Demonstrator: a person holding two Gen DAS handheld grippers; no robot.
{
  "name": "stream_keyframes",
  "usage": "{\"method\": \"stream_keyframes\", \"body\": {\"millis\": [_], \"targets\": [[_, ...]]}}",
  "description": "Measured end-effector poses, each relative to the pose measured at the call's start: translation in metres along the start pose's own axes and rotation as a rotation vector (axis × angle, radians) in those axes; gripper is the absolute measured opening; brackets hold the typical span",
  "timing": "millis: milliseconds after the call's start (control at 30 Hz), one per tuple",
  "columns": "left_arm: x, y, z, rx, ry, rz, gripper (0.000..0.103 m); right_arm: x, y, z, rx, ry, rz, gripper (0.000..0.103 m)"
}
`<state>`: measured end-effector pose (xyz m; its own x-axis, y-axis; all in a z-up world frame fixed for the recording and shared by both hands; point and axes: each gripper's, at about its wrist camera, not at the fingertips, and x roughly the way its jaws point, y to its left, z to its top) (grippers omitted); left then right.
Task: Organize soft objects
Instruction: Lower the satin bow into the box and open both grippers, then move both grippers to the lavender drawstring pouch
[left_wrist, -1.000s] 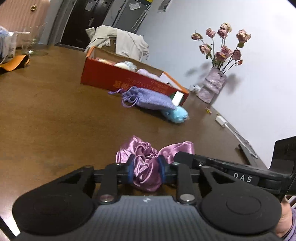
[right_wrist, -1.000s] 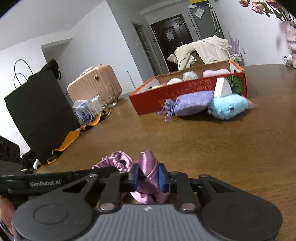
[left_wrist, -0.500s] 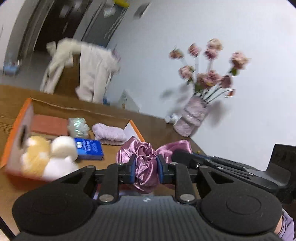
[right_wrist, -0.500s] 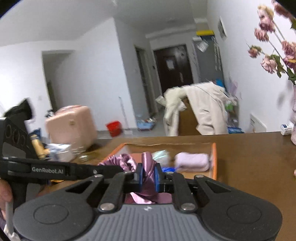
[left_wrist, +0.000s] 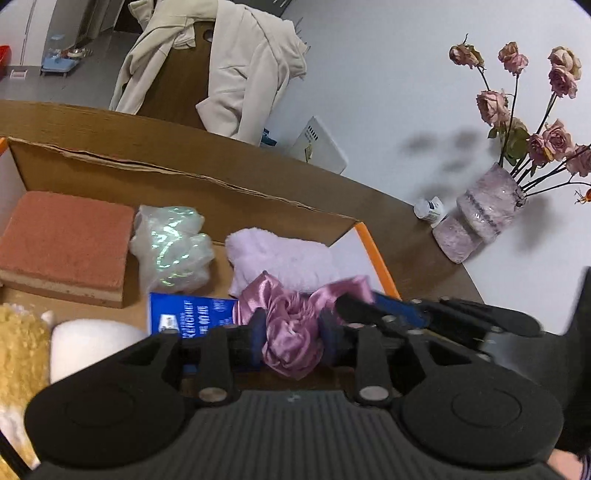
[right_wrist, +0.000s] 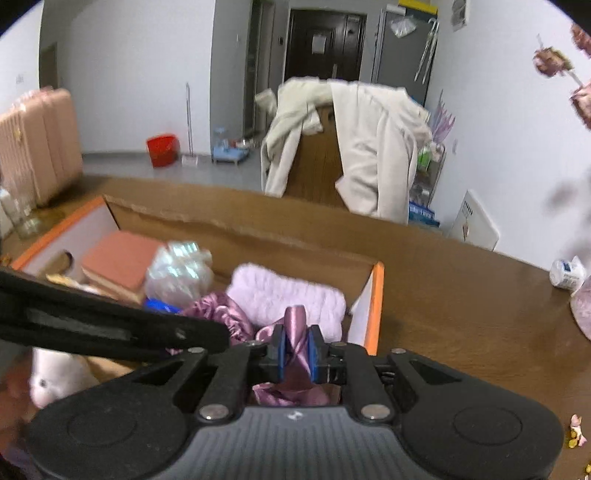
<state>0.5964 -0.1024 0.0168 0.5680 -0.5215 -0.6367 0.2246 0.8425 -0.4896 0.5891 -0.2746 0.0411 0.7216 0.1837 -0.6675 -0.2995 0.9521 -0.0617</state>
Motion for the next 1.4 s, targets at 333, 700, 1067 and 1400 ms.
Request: {"method": "stream_keyframes", "body": {"millis": [333, 700, 1067, 1400], "targets": [[-0.076, -0.030, 0.004, 0.112, -0.122, 0.020, 0.039, -0.034, -0.004, -0.001, 0.036, -0.041, 0.027, 0.040], [-0.239, -0.064, -0.061, 0.311, -0.314, 0.125, 0.064, -0.216, 0.002, -0.033, 0.031, -0.280, 0.058, 0.055], [-0.349, -0.033, -0.232, 0.315, -0.454, 0.174, 0.084, -0.316, 0.056, -0.190, 0.172, -0.422, 0.199, 0.064], [-0.360, -0.020, -0.332, 0.294, -0.400, 0.249, 0.086, -0.332, 0.119, -0.272, 0.237, -0.379, 0.258, 0.064]]}}
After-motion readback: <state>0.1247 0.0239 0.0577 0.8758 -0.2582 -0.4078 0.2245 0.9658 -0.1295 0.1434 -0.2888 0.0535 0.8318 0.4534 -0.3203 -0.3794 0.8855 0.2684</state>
